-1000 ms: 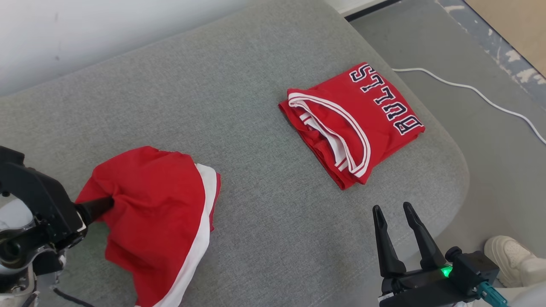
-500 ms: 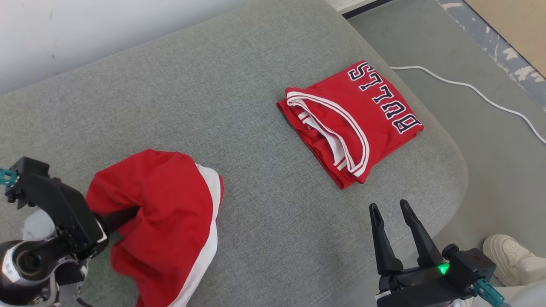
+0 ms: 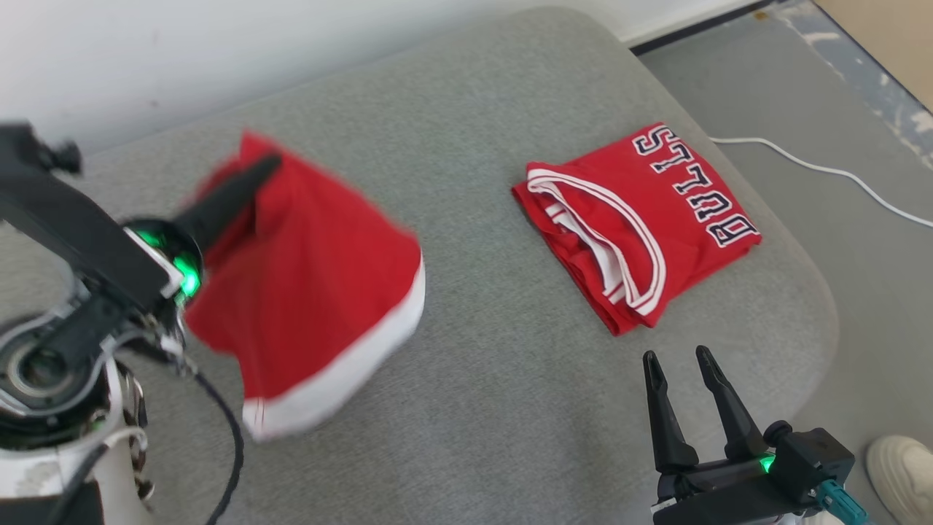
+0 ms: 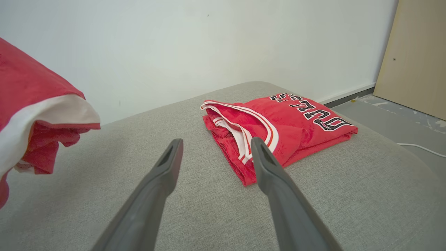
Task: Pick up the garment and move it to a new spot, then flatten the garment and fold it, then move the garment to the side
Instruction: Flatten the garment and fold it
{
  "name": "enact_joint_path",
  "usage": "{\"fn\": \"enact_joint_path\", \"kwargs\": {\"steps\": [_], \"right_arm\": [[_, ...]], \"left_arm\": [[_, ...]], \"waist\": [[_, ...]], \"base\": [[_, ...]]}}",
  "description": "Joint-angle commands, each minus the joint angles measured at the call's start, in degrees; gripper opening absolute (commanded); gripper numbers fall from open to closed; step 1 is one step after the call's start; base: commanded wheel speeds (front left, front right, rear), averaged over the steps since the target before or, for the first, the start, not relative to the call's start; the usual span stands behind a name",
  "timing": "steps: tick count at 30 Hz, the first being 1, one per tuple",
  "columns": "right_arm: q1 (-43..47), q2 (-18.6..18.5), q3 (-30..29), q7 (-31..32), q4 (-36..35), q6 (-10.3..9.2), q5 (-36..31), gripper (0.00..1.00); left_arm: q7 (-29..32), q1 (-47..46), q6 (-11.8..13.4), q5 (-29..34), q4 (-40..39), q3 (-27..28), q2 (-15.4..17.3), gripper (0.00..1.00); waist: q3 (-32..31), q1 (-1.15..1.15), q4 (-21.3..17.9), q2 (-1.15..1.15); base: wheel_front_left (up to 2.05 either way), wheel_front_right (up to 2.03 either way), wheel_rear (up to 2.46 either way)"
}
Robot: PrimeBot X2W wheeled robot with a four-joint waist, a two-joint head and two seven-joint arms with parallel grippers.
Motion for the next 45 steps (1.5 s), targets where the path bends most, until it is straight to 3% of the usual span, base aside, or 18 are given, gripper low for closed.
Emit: {"fn": "enact_joint_path", "kwargs": {"steps": [1, 6, 9, 15, 28, 37, 38, 39, 45], "right_arm": [[-0.1, 0.0, -0.1, 0.0, 0.1, -0.13, -0.6, 1.00], [-0.1, 0.0, -0.6, 0.0, 0.6, -0.13, -1.4, 1.00], [0.0, 0.0, -0.7, 0.0, 0.9, -0.13, -1.5, 1.00], [0.5, 0.0, -0.9, 0.0, 1.1, -0.13, -1.7, 1.00], [1.4, 0.0, -1.6, 0.0, 1.2, -0.13, -3.1, 1.00], [1.9, 0.0, -1.6, 0.0, 1.4, -0.13, -3.4, 1.00], [1.9, 0.0, -1.5, 0.0, 1.5, -0.13, -3.4, 1.00], [1.9, 0.0, -1.4, 0.0, 1.5, -0.13, -3.5, 1.00], [2.0, 0.0, -0.8, 0.0, 1.8, -0.13, -3.3, 1.00]], "left_arm": [[-1.7, -1.4, -0.4, -1.9, -0.8, 0.5, -0.6, 0.00], [-9.1, -4.2, 0.4, -8.4, -2.4, 0.1, -2.0, 0.00], [-12.4, -1.6, 0.8, -9.2, -2.6, -1.1, -2.1, 0.00], [-17.6, 11.1, -1.2, -2.6, 0.1, -0.7, -1.1, 0.00], [-29.3, 31.3, -4.1, 1.2, 7.3, -2.0, -1.8, 0.00], [-30.1, 36.2, -3.9, 11.4, 12.6, -7.4, 2.4, 0.00], [-29.0, 36.5, -3.7, 12.0, 12.7, -8.1, 3.2, 0.33], [-28.0, 36.6, -3.8, 12.5, 12.5, -8.7, 3.9, 1.00], [-22.3, 34.4, -2.4, 12.6, 7.0, -9.0, 7.9, 1.00]], "waist": [[-1.4, 0.00, 1.8, 0.00], [-2.8, 0.00, 4.6, 0.00], [-3.5, 0.00, 6.3, 0.00], [-4.2, 0.00, 9.4, 0.00], [-5.2, 0.00, 14.0, 0.00], [-6.0, 0.00, 16.5, 0.00], [-6.2, 0.00, 16.7, 0.00], [-6.3, 0.00, 16.7, 0.00], [-7.2, 0.00, 16.5, 0.00]], "base": [[0.00, 0.00, 0.00], [0.00, 0.00, 0.00], [0.00, 0.00, 0.00], [0.00, 0.00, 0.00], [0.00, 0.00, 0.00], [0.00, 0.00, 0.00], [0.00, 0.00, 0.00], [0.00, 0.00, 0.00], [0.00, 0.00, 0.00]]}}
